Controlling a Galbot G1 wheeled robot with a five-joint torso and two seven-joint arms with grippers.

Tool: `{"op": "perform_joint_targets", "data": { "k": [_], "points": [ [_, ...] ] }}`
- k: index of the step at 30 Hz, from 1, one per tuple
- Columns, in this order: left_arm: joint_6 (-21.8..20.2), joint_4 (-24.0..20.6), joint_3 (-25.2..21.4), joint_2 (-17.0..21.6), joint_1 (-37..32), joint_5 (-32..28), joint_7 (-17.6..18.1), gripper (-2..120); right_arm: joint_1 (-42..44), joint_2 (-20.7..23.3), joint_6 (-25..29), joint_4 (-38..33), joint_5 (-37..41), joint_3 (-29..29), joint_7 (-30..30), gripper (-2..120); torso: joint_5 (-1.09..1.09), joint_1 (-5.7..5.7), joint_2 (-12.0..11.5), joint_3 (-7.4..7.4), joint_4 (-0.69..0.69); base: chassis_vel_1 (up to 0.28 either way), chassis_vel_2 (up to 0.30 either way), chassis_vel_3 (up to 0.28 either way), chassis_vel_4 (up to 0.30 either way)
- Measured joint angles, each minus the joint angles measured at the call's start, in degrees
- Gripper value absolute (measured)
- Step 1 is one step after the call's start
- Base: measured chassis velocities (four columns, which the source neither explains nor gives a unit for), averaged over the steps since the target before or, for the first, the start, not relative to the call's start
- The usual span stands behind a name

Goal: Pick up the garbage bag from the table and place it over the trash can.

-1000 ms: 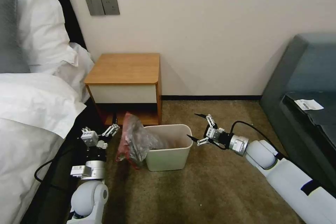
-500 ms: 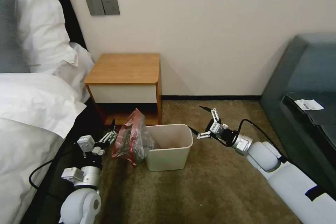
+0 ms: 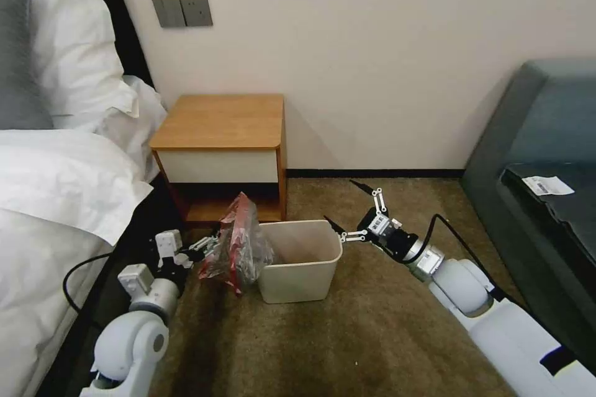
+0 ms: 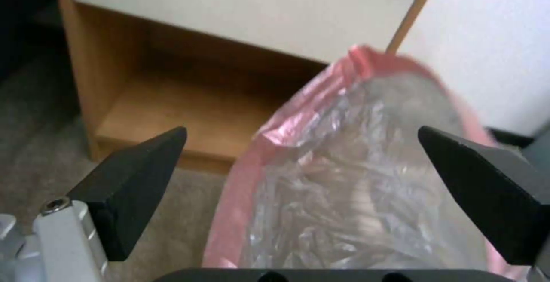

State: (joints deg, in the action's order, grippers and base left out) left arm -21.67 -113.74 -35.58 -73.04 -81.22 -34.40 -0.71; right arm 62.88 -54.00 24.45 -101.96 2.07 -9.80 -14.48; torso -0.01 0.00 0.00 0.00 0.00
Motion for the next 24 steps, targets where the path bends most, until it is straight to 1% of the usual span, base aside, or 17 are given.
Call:
{"op": "perform_joint_targets", "data": {
  "k": [3,4,5,8,9,13,17,24],
  "points": [
    [-0.4,3.4,0.8,0.8,2.2,1.1,-0.1,99,2.0,-0.3,0.0,-2.5,0.2,-0.4,-0.1,100,0.01,0.00,0.0,0.00,0.00,0.000,0.000,0.000,0.000],
    [-0.4,3.4,0.8,0.8,2.2,1.1,-0.1,99,2.0,-0.3,0.0,-2.5,0.2,-0.4,-0.1,100,0.01,0.00,0.0,0.00,0.00,0.000,0.000,0.000,0.000],
    [-0.4,4.5,1.0,1.0,2.8,1.6,-0.1,99,2.5,-0.3,0.0,-3.1,0.3,-0.6,-0.1,100,0.00,0.00,0.0,0.00,0.00,0.000,0.000,0.000,0.000],
    [0.1,7.7,2.6,1.3,4.7,1.6,-0.1,99,4.0,-0.5,0.0,-4.8,0.4,-1.3,-0.4,100,0.01,0.00,0.0,0.00,-0.01,0.000,0.000,0.000,0.000],
    [0.1,7.7,2.6,1.3,4.7,1.6,-0.1,99,4.0,-0.5,0.0,-4.8,0.4,-1.3,-0.4,100,0.01,0.00,0.0,0.00,-0.01,0.000,0.000,0.000,0.000],
    [0.3,8.3,5.6,1.1,5.3,1.3,-0.7,100,5.1,-1.1,0.0,-5.4,0.3,-1.8,-0.6,100,0.02,0.00,0.0,0.00,-0.01,0.000,0.000,0.000,0.000],
    [0.3,8.4,7.4,0.6,5.4,1.3,-0.8,99,5.8,-1.6,0.0,-5.7,0.0,-1.9,-0.7,100,0.01,0.00,0.0,0.00,0.00,0.000,0.000,0.000,0.000],
    [0.3,8.4,9.2,-0.2,5.7,1.0,-0.7,99,6.7,-2.8,0.2,-6.1,-0.8,-1.9,-1.0,100,0.02,0.00,0.0,0.00,0.00,0.000,0.000,0.000,0.000]
  ]
}}
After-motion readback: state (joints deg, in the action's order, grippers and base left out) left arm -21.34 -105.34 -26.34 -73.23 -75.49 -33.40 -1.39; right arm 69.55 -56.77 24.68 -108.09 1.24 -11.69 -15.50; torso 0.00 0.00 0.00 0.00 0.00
